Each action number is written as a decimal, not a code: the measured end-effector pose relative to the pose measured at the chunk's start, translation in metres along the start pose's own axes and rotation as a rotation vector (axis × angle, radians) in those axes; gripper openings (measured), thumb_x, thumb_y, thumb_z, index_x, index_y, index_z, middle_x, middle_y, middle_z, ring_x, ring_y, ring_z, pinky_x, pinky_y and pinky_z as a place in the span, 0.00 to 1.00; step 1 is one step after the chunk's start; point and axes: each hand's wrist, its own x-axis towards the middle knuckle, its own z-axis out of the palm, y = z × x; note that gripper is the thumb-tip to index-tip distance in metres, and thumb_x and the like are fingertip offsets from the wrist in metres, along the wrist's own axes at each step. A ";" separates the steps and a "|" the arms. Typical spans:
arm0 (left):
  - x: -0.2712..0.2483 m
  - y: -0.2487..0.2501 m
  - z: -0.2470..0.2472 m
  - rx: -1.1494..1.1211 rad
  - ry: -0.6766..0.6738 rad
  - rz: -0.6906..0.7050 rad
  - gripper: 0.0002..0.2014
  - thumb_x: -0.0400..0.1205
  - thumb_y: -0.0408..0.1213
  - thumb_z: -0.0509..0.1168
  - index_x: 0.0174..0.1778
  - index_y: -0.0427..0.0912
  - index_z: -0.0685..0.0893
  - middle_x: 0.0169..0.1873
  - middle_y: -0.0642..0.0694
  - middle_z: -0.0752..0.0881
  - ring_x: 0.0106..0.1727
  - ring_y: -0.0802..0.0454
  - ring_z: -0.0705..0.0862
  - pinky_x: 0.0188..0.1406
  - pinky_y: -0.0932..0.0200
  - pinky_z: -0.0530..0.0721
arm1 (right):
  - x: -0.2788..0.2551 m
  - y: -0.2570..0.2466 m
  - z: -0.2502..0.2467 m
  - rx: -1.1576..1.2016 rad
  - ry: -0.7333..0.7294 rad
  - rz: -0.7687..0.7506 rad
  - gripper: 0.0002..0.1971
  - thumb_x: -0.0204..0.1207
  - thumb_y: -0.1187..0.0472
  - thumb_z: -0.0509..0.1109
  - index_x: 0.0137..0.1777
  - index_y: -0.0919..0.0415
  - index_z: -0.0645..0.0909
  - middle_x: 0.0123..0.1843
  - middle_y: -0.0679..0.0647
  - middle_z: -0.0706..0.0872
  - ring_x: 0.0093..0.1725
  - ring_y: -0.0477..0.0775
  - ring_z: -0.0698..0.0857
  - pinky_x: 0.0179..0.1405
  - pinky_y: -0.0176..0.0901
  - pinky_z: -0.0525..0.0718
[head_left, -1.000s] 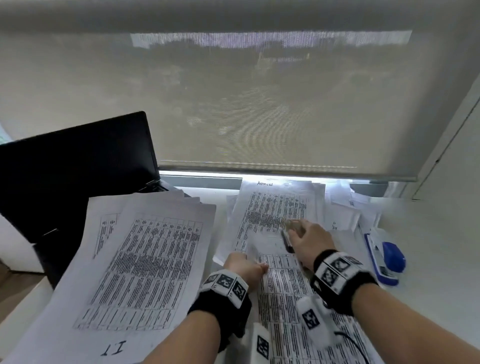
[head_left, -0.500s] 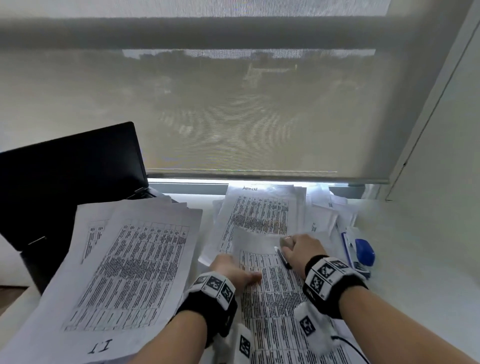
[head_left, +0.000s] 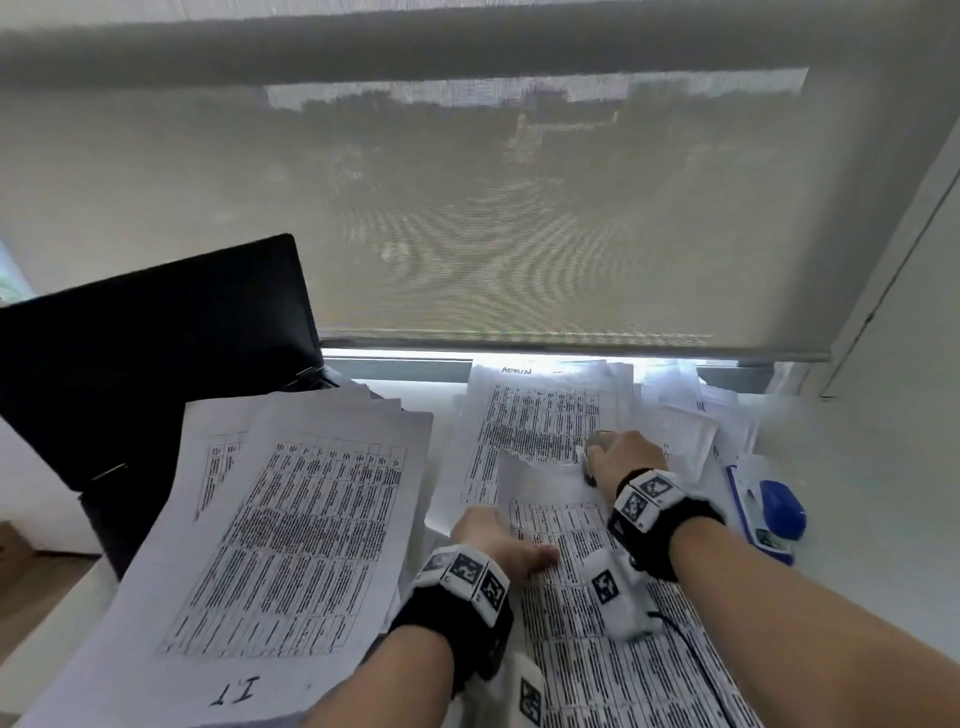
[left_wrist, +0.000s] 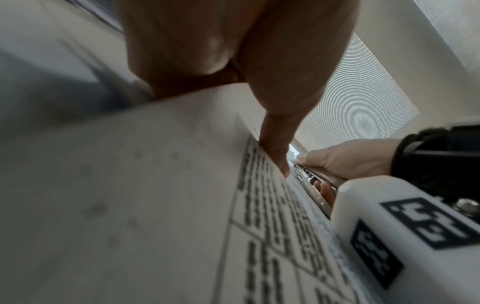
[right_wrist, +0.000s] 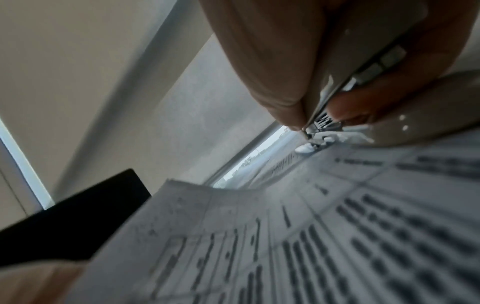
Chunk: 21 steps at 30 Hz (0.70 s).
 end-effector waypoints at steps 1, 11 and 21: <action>0.001 -0.001 0.000 0.014 0.010 0.001 0.27 0.58 0.55 0.85 0.44 0.41 0.88 0.39 0.48 0.91 0.43 0.51 0.90 0.49 0.54 0.89 | -0.004 0.003 -0.003 0.021 -0.004 -0.008 0.10 0.81 0.57 0.63 0.52 0.55 0.86 0.50 0.56 0.88 0.45 0.57 0.84 0.46 0.37 0.80; -0.006 0.005 -0.001 0.062 0.029 -0.008 0.24 0.63 0.52 0.83 0.45 0.40 0.85 0.37 0.49 0.87 0.39 0.54 0.86 0.36 0.61 0.82 | -0.056 0.045 -0.034 -0.121 -0.114 0.021 0.11 0.82 0.54 0.63 0.57 0.58 0.83 0.49 0.53 0.85 0.47 0.52 0.82 0.49 0.35 0.74; -0.007 0.006 -0.002 0.032 -0.003 -0.006 0.25 0.63 0.51 0.84 0.47 0.39 0.85 0.39 0.46 0.88 0.41 0.51 0.87 0.43 0.56 0.87 | -0.038 0.047 -0.027 -0.084 -0.055 0.098 0.16 0.79 0.60 0.62 0.27 0.55 0.75 0.39 0.56 0.84 0.41 0.57 0.83 0.41 0.37 0.74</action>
